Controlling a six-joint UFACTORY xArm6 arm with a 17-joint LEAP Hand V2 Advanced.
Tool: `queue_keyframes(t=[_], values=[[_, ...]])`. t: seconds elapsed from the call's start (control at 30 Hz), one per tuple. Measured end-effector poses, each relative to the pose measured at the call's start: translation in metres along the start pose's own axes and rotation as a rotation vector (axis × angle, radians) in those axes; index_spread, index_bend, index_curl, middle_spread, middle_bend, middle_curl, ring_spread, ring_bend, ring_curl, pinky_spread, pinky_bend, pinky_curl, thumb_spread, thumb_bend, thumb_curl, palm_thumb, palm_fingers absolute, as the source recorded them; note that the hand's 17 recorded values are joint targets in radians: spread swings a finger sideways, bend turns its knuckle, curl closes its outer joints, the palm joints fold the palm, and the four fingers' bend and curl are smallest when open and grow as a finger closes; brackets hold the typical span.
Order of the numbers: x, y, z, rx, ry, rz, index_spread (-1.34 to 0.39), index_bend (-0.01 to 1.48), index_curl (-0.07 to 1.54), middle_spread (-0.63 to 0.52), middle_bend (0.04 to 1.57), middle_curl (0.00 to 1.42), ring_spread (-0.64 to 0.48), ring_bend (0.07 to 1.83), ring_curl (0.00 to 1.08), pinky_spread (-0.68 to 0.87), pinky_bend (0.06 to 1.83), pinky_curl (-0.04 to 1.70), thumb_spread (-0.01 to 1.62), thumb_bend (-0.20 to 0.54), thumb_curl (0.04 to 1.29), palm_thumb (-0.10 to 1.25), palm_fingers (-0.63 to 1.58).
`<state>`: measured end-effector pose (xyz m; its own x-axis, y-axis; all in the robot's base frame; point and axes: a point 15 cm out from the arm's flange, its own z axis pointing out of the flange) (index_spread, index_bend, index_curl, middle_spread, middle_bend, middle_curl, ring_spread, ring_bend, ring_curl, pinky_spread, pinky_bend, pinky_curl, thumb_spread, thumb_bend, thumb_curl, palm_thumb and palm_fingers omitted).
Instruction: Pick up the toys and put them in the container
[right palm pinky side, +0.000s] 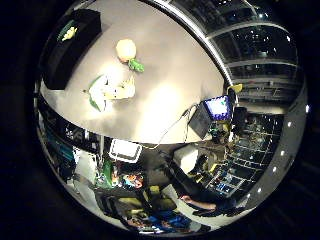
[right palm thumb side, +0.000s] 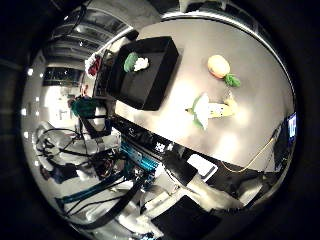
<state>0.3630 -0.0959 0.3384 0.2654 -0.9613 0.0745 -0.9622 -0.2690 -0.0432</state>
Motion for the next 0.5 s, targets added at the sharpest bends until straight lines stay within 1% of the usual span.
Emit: queue_keyframes(t=[0.3, 0.5], values=[[0.01, 0.004, 0.004, 0.0, 0.001, 0.013, -0.43, 0.17, 0.28, 0.04, 0.19, 0.32, 0.19, 0.22, 0.25, 0.41, 0.4, 0.3, 1.02, -0.023, 0.3, 0.58, 0.09], [0.01, 0.017, 0.036, -0.036, -0.014, 0.013, -0.43, 0.18, 0.29, 0.04, 0.19, 0.32, 0.18, 0.2, 0.25, 0.41, 0.37, 0.3, 1.02, -0.022, 0.31, 0.61, 0.11]])
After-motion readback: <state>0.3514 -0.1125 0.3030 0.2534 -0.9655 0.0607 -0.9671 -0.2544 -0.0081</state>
